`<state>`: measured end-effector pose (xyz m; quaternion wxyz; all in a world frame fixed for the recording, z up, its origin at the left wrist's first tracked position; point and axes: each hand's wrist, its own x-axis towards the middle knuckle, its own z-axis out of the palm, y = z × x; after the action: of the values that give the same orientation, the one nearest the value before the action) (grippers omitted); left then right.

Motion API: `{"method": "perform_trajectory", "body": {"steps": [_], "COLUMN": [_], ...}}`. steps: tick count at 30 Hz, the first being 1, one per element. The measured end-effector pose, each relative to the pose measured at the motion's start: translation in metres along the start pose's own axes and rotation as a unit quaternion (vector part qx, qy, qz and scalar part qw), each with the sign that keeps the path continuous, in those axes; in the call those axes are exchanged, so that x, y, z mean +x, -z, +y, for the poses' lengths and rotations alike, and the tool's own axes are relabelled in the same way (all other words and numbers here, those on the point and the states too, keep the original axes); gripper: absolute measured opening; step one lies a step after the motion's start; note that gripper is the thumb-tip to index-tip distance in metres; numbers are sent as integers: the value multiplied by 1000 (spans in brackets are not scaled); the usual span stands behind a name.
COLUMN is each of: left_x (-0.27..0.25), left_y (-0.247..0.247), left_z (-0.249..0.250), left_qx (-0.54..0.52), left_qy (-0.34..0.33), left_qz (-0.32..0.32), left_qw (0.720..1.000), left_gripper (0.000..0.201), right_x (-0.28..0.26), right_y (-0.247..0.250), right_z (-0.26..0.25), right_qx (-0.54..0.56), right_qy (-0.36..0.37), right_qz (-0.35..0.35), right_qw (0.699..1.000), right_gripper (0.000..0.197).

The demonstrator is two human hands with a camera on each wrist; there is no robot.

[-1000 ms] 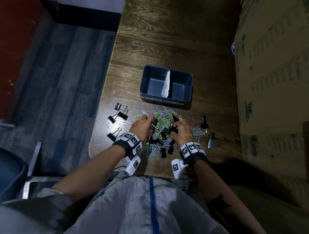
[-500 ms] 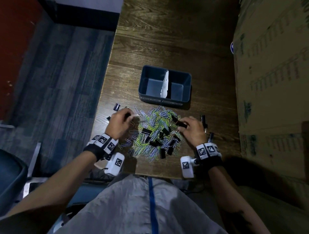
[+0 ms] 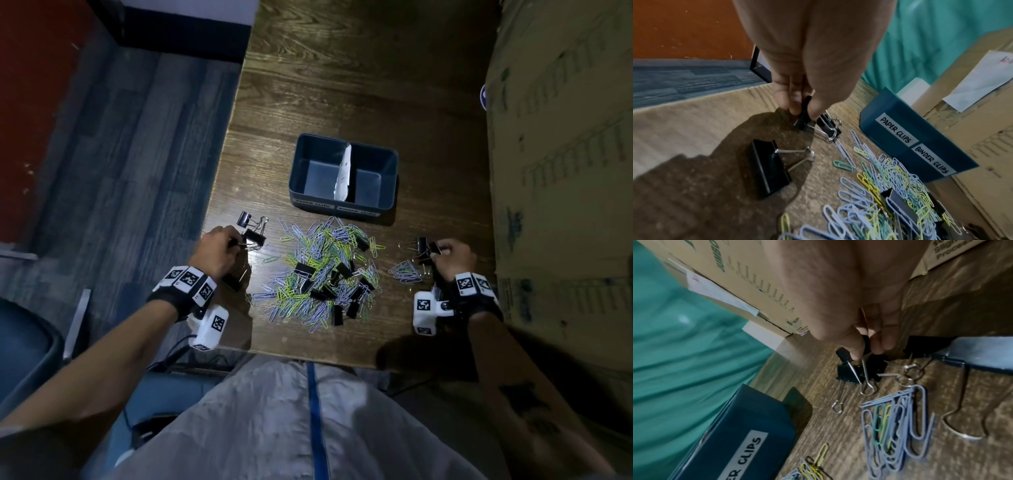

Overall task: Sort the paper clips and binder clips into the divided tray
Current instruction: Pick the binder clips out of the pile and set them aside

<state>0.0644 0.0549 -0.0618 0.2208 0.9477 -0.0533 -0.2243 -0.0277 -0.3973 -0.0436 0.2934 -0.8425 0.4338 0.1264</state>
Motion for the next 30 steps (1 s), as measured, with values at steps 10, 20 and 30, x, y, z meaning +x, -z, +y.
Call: {"method": "perform_trajectory", "body": {"steps": [10, 20, 30], "left_x": [-24, -39, -36], "left_y": [-9, -53, -65], "left_z": [11, 70, 85], "left_qx": [43, 161, 154], "left_qy": [-62, -126, -183], "left_qz": [46, -80, -42], "left_qw": [996, 976, 970], "left_gripper": [31, 53, 53], "right_x": [-38, -95, -94], "right_y": [-22, -90, -84], "right_z": [3, -4, 10], "right_qx": [-37, -169, -97], "right_qy": [101, 104, 159], "right_qz": [112, -18, 33], "right_qw": [988, 980, 982], "right_gripper": [24, 52, 42]}}
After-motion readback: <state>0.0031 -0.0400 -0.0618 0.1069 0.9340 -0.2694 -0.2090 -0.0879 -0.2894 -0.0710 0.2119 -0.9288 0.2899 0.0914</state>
